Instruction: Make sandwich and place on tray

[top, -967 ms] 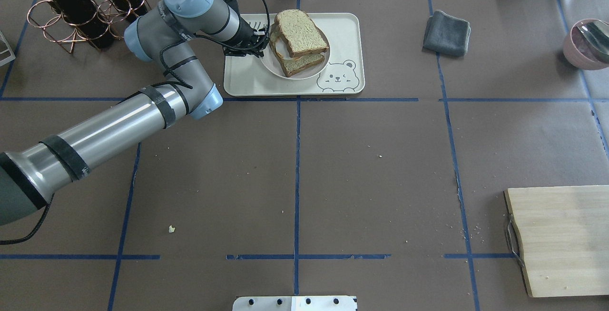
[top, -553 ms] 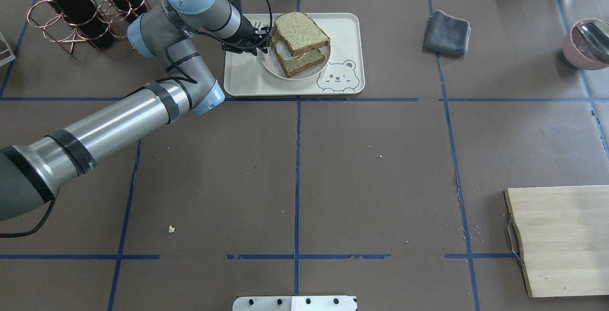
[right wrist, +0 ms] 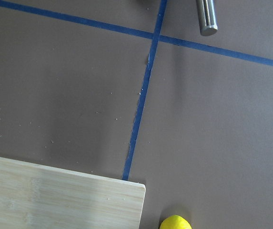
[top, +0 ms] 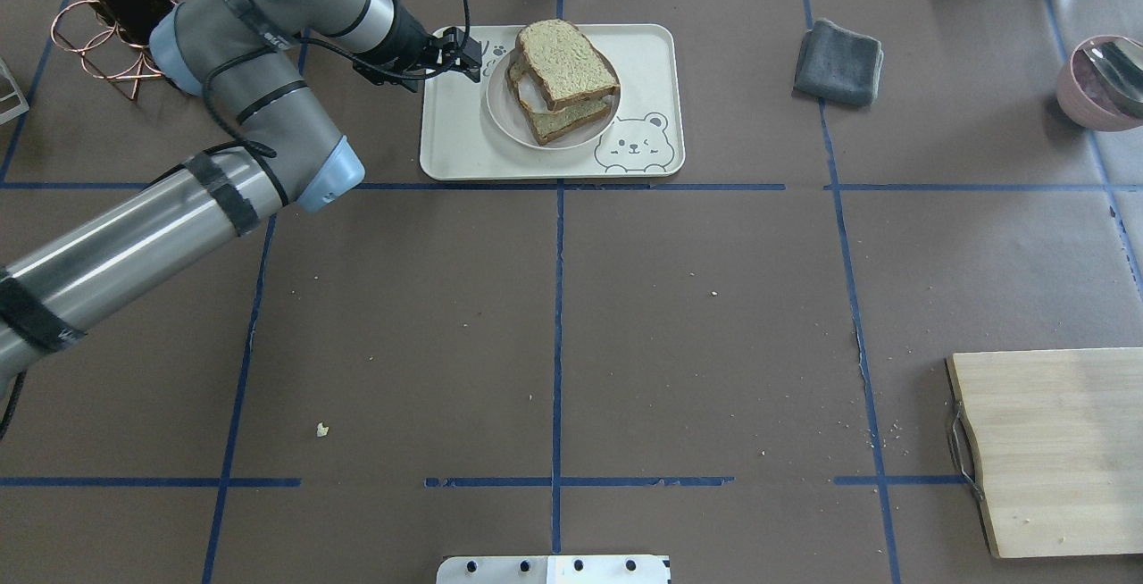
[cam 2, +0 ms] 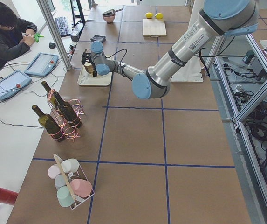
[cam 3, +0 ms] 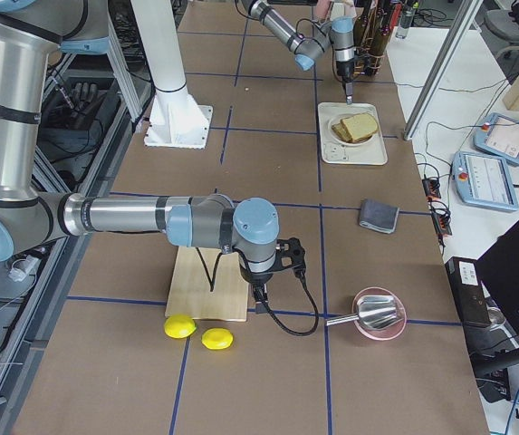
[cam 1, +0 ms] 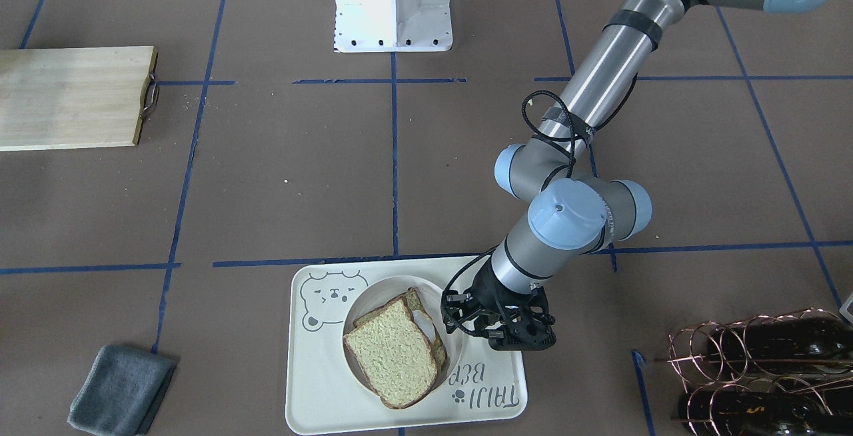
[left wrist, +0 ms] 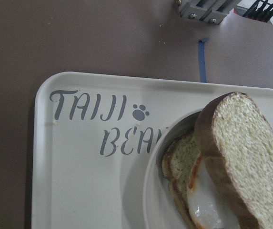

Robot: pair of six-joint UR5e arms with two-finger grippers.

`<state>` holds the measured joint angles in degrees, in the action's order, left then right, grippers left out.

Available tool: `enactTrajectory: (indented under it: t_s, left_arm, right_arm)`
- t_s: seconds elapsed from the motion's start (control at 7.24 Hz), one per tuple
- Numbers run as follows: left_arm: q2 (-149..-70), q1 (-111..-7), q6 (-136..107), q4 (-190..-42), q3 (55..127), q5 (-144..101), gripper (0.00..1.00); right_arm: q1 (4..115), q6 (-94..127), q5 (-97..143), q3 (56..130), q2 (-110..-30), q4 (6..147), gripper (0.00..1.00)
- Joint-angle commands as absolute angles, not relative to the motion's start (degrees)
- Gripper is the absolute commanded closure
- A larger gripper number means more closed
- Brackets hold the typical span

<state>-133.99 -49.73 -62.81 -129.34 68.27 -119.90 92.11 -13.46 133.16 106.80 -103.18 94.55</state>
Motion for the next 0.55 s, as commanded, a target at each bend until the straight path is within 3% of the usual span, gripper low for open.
enactTrajectory:
  t_s: [0.0,0.28,0.41]
  left_arm:
    - [-119.86,-51.14,-55.77,-118.88,89.81,-120.41,0.00]
    - [-108.51,-55.96,-41.30,-108.50,104.79,-120.41,0.00]
    - [-103.24,-60.42,-33.65,-107.50,107.20,-121.11,0.00]
  right_arm:
    - [92.11,-13.45,133.24,106.87,-103.18,94.48,0.00]
    - [92.11,-12.40,133.24,106.88,-103.18,94.48,0.00]
    - [91.59,-11.61,133.24,106.88,-103.18,94.48,0.00]
